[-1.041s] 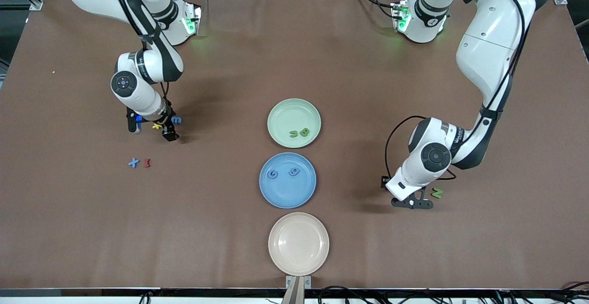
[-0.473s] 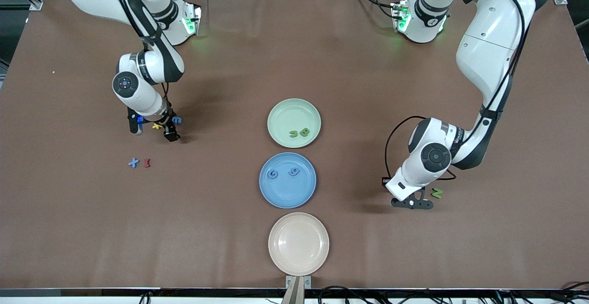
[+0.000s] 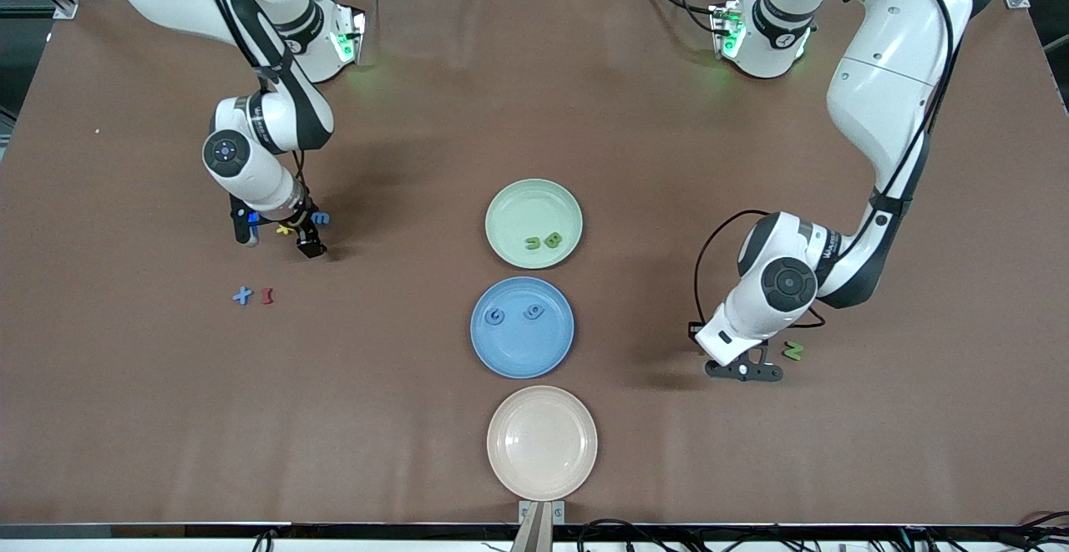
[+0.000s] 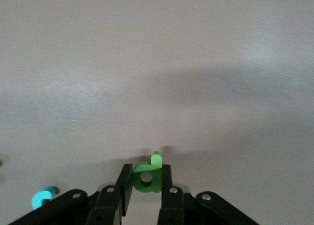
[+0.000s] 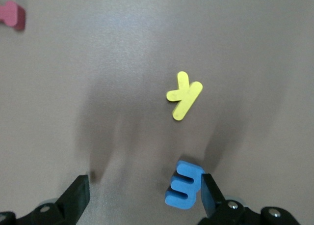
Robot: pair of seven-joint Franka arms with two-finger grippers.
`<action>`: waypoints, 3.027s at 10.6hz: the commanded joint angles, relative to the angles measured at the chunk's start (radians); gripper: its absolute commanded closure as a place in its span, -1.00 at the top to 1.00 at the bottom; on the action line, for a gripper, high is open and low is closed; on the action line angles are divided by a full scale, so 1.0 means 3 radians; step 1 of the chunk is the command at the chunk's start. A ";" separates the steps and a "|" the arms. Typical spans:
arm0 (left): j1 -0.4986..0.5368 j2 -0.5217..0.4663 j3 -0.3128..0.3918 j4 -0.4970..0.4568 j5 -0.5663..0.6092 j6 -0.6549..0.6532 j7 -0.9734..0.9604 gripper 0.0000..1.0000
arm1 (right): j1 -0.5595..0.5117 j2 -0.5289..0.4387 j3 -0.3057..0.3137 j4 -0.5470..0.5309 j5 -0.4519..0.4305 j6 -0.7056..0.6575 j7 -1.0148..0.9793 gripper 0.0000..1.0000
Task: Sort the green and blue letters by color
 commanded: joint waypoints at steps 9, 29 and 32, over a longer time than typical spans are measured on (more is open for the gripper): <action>-0.0043 -0.0153 -0.0972 -0.0079 -0.0147 -0.0596 -0.1685 -1.00 | -0.0104 -0.0160 0.0204 0.0132 0.0002 -0.0371 -0.2911 1.00; 0.0247 -0.0204 -0.1045 -0.0048 0.0104 -0.0474 -0.1227 1.00 | -0.0651 -0.0206 0.0526 -0.0124 0.0002 -0.0432 -0.4535 1.00; 0.0641 -0.0199 -0.1035 -0.0048 0.0114 -0.0474 -0.0371 1.00 | -0.0651 -0.0175 0.0531 -0.0124 0.0002 -0.0417 -0.4535 1.00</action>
